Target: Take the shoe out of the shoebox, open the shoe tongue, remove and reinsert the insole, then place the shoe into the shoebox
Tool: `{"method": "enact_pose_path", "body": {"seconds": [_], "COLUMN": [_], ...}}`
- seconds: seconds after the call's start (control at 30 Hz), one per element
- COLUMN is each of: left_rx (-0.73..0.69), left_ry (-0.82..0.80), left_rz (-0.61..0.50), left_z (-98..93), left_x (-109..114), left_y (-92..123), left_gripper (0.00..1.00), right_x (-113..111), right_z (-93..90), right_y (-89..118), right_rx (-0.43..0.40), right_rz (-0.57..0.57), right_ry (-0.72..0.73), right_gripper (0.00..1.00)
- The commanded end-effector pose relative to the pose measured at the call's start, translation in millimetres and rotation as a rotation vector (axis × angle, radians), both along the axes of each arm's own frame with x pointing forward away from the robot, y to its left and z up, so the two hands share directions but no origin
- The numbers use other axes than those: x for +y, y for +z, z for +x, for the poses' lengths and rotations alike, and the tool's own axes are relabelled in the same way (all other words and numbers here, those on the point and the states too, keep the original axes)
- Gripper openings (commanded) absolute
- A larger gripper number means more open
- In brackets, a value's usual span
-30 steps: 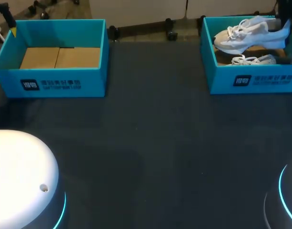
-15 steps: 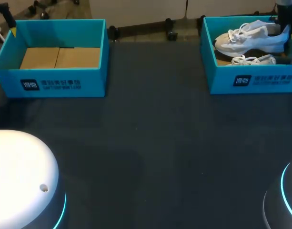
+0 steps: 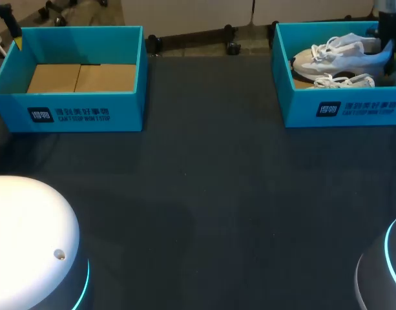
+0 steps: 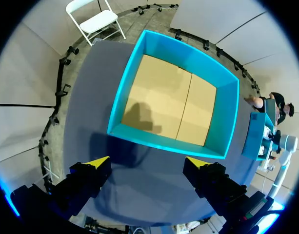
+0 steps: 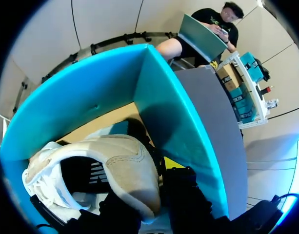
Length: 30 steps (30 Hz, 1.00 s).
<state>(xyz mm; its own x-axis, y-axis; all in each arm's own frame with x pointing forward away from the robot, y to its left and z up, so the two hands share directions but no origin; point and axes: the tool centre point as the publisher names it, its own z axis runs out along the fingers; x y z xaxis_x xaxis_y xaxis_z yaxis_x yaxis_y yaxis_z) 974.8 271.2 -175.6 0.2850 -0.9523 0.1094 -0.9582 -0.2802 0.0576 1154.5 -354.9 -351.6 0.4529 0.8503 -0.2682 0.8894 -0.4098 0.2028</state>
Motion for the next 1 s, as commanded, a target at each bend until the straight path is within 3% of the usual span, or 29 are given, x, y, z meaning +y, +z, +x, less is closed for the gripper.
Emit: {"method": "enact_pose_path", "body": {"seconds": [0.03,0.53,0.8,1.0], "left_rx": [-0.004,-0.004,-0.004,-0.004], "left_ry": [0.001,0.001,0.001,0.001], "left_rz": [0.002,0.002,0.002,0.002], "left_z": [-2.0,-2.0,-2.0,-2.0], "left_x": [0,0,0,0], "left_y": [0,0,0,0], "left_gripper": [1.0,1.0,1.0,1.0], "right_x": [-1,-2,-2,0], "right_z": [11.8,15.8,10.9,8.8], "right_y": [-10,-24,-8,-7], "right_rx": [0.029,0.06,0.039,0.037], "right_rz": [-0.002,0.036,0.061,0.072], "right_ry": [0.003,0.022,0.037,0.041], "right_gripper": [0.0,0.0,0.0,0.0]}}
